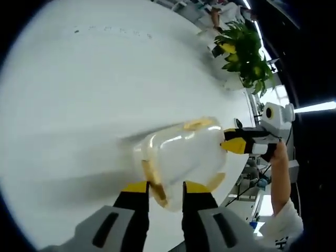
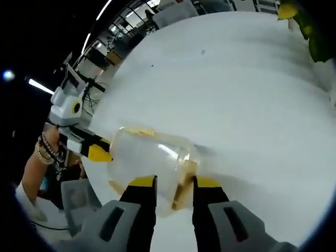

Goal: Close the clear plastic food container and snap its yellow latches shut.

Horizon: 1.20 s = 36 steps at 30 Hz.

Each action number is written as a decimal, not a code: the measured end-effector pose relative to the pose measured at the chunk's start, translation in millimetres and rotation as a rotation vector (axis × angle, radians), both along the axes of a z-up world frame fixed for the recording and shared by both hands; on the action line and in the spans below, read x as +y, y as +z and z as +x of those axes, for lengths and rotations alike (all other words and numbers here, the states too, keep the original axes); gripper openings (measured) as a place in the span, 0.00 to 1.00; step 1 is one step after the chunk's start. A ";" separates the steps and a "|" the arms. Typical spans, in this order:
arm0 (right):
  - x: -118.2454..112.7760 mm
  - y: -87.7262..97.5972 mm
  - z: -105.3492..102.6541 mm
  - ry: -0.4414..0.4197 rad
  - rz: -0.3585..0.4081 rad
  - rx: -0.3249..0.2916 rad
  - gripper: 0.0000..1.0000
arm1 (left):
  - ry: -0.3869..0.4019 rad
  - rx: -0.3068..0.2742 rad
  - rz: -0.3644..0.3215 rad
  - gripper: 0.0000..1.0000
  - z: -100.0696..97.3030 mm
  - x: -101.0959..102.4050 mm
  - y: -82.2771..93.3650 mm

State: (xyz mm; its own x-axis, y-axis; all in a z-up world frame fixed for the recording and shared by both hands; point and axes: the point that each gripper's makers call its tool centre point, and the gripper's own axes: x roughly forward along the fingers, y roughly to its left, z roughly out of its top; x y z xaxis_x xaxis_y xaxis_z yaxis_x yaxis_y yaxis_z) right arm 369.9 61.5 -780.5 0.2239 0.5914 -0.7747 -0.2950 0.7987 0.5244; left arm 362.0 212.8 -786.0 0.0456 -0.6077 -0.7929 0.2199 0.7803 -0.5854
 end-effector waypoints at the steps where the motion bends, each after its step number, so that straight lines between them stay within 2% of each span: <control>1: 1.8 0.5 -0.6 -0.038 0.035 0.031 0.22 | -0.003 -0.001 0.005 0.16 0.4 0.2 -0.1; 2: 4.1 1.1 -0.8 -0.030 0.069 0.053 0.20 | 0.003 -0.002 0.012 0.16 2.1 2.3 -0.6; 3: 1.6 3.9 5.8 -0.055 0.066 0.046 0.19 | 0.002 0.001 0.010 0.16 1.5 1.8 0.4; 9: 5.1 11.9 11.8 -0.039 0.041 0.024 0.20 | -0.003 -0.004 0.013 0.16 3.8 3.3 -0.7; 20: 5.9 6.5 4.3 -0.036 0.050 0.013 0.22 | 0.009 -0.021 0.016 0.18 3.8 5.7 -0.4; 23: 6.7 6.3 1.3 -0.044 0.087 -0.013 0.22 | 0.015 -0.026 0.026 0.20 0.1 4.8 -0.2; 26: 4.5 3.8 -0.8 -0.052 0.124 -0.016 0.22 | 0.003 -0.059 0.019 0.21 -1.9 5.8 0.4; 28: 3.9 3.1 -1.2 -0.065 0.143 -0.014 0.22 | 0.025 -0.081 0.009 0.21 -0.8 6.5 0.8; 31: 1.4 5.6 -2.6 -0.077 0.144 -0.028 0.20 | 0.024 -0.190 0.008 0.19 5.8 8.5 7.3; 33: -9.4 11.9 12.3 -0.122 0.108 -0.129 0.13 | 0.041 -0.221 0.034 0.20 8.9 15.8 10.9; 35: -16.1 19.8 22.6 -0.158 0.091 -0.187 0.11 | 0.079 -0.292 0.069 0.20 19.1 25.6 18.0; 36: -17.8 27.4 30.6 -0.169 0.092 -0.240 0.07 | 0.093 -0.352 0.069 0.18 26.6 27.8 25.2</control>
